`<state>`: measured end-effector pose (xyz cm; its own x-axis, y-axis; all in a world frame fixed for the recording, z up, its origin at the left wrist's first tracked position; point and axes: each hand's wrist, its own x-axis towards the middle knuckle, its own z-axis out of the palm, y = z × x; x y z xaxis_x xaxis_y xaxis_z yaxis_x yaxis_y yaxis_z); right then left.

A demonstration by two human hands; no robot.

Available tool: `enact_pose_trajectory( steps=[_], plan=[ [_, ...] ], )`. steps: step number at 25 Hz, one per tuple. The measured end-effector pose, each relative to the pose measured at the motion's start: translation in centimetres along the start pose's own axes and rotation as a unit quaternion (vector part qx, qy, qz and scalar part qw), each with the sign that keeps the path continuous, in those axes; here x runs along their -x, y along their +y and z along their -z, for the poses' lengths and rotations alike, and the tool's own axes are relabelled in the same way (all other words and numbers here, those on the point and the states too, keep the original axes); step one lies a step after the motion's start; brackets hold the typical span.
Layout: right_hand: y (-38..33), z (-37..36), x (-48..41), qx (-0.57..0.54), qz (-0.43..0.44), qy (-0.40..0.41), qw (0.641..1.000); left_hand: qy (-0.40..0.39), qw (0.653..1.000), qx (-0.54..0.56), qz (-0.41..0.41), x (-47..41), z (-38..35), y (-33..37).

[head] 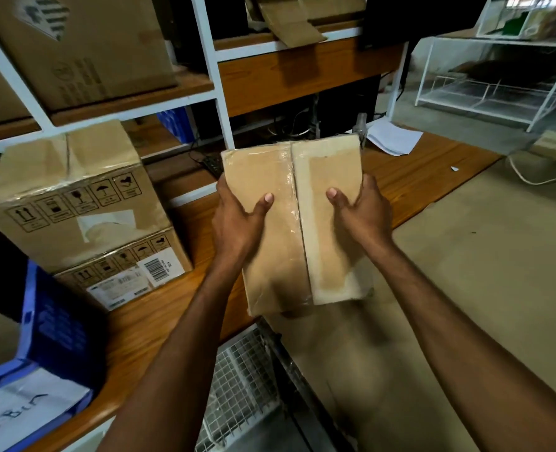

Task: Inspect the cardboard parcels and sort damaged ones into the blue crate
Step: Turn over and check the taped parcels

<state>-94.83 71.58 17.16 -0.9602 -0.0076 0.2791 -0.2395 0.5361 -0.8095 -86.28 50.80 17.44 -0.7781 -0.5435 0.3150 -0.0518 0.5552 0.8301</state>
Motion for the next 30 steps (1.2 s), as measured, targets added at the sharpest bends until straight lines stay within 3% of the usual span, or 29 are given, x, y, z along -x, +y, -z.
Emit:
enact_pose_trajectory(
  steps=[5, 9, 12, 16, 19, 22, 25, 27, 30],
  plan=[
    [0.6, 0.5, 0.0, -0.009, 0.001, 0.058, 0.998, 0.038, 0.999, 0.018, 0.003, 0.9, -0.3, -0.5],
    [1.9, 0.5, 0.4, -0.07, -0.01, 0.01, 0.997, 0.001, 0.999, 0.042, -0.007, 1.4, 0.3, -0.7],
    [2.2, 0.5, 0.9, -0.03, 0.014, 0.037, 0.999, 0.015, 0.999, 0.035, -0.006, 1.5, 0.6, -1.3],
    [2.2, 0.4, 2.3, -0.046, -0.046, -0.034, 0.997, -0.007, 0.999, 0.039, -0.002, 3.1, 0.1, -1.9],
    [2.6, 0.1, 2.2, 0.006, -0.039, -0.016, 0.999, 0.036, 0.999, 0.005, -0.004, 3.2, -0.4, -2.3],
    [1.8, 0.2, 1.6, 0.002, -0.068, -0.065, 0.996, -0.001, 1.0, -0.028, 0.014, 2.9, -0.6, -2.0],
    [1.6, -0.7, 2.0, 0.051, -0.067, -0.036, 0.996, 0.01, 0.999, -0.041, 0.02, 3.2, -1.4, -2.1],
    [1.6, -1.4, 2.6, 0.057, -0.075, -0.062, 0.994, -0.008, 0.998, -0.055, 0.023, 3.7, -1.9, -2.0],
    [1.3, -1.8, 2.7, 0.074, -0.075, -0.046, 0.993, 0.005, 0.992, -0.127, 0.015, 4.2, -2.8, -2.1]
  ],
)
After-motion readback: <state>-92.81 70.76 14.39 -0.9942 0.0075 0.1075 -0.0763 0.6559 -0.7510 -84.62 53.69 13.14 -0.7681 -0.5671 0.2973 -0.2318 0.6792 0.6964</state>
